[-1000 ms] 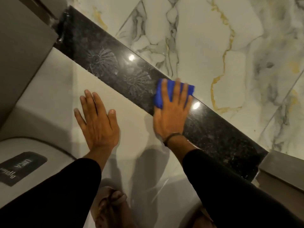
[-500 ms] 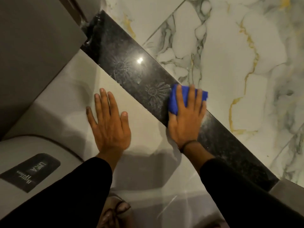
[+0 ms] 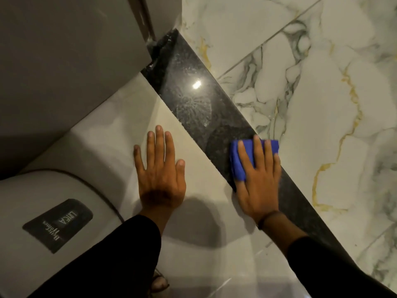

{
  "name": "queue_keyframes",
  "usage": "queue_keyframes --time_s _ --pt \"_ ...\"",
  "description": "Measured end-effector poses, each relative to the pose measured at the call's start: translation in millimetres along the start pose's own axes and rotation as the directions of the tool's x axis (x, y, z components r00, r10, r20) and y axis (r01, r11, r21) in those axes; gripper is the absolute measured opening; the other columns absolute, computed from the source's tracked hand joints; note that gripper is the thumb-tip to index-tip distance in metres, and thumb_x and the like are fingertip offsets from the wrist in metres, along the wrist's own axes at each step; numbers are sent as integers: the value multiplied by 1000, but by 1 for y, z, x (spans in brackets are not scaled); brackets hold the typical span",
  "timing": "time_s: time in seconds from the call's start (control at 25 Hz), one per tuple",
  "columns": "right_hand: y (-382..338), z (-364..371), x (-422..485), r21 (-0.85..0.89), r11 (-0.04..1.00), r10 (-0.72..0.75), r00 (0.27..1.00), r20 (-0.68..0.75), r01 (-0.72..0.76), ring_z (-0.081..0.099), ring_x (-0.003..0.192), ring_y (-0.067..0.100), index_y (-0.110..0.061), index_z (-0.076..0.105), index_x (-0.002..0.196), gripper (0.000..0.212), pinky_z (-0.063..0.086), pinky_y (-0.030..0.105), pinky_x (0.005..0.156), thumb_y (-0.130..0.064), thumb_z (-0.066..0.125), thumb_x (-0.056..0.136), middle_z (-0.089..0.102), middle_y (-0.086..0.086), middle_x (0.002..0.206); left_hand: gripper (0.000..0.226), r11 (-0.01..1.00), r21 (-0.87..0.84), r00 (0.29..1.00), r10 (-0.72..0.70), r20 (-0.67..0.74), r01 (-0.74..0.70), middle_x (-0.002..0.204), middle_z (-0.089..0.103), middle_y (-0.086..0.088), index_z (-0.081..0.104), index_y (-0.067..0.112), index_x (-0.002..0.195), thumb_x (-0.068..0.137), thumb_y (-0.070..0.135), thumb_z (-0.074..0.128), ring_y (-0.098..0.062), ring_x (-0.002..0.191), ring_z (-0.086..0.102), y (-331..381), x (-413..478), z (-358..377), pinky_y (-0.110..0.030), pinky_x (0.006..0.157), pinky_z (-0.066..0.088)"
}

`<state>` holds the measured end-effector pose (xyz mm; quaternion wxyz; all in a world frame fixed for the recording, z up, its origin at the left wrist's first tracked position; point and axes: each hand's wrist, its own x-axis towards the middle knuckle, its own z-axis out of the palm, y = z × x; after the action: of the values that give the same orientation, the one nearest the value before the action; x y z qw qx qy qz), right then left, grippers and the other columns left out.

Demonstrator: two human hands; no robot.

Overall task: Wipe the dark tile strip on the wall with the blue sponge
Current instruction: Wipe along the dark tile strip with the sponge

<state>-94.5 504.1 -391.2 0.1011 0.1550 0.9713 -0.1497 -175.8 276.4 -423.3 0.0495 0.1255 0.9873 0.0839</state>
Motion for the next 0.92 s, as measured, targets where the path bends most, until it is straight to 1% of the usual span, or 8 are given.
queue_keyframes --time_s 0.2,0.36,0.44,0.52,0.6,0.72,0.84,0.92 --pt "-81 6 97 -26 974 -226 974 -6 226 1 165 36 -29 18 169 75 0 62 132 -47 37 98 10 14 178 77 998 58 1000 2 4 -3 184 12 -14 13 10 173 105 41 32 -33 169 14 1 2 1 -62 135 13" --pt "-24 2 35 -120 888 -427 893 146 444 -2 165 31 -35 7 169 72 -1 57 133 -49 30 103 3 7 179 75 999 36 1000 1 -22 0 183 15 -14 15 10 173 107 40 32 -33 169 16 2 2 0 -61 135 14" --pt "4 -10 25 -126 903 -386 905 178 410 -3 165 30 -37 7 169 71 -2 54 133 -48 31 103 2 5 179 73 1000 28 1000 -8 -24 9 184 15 -13 14 10 173 109 40 30 -32 170 15 2 2 1 -60 136 13" --pt "-3 -15 57 -82 946 -304 945 123 315 -4 165 30 -33 14 169 71 -3 55 133 -43 32 101 6 7 179 71 999 35 1000 -1 -29 2 184 14 -13 14 10 173 110 40 26 -31 170 13 2 0 3 -60 136 13" --pt "-45 -17 118 -24 970 -241 970 44 242 0 165 35 -29 19 169 75 0 59 132 -41 35 96 10 11 178 71 999 46 1000 6 -29 -5 184 14 -13 15 10 173 111 41 27 -31 170 12 0 -2 3 -59 136 13" --pt "-111 -14 187 -49 960 -276 961 28 277 2 164 37 -29 18 169 74 -4 59 132 -49 30 98 10 13 178 72 998 57 1000 2 -23 0 183 17 -14 18 10 173 110 41 33 -32 170 13 1 -1 3 -59 135 17" --pt "-95 -6 154 -131 846 -505 856 110 517 1 165 35 -31 14 169 71 -3 59 132 -52 25 102 10 11 178 71 999 42 999 8 -31 -6 182 20 -15 22 10 172 111 42 34 -34 169 17 0 -1 0 -58 135 17" --pt "-53 -9 111 -135 794 -570 803 174 593 -1 165 32 -35 10 169 68 1 59 132 -48 27 104 7 7 179 70 999 41 999 13 -34 -11 183 18 -14 20 10 173 111 42 32 -33 170 14 1 -1 1 -58 136 16"
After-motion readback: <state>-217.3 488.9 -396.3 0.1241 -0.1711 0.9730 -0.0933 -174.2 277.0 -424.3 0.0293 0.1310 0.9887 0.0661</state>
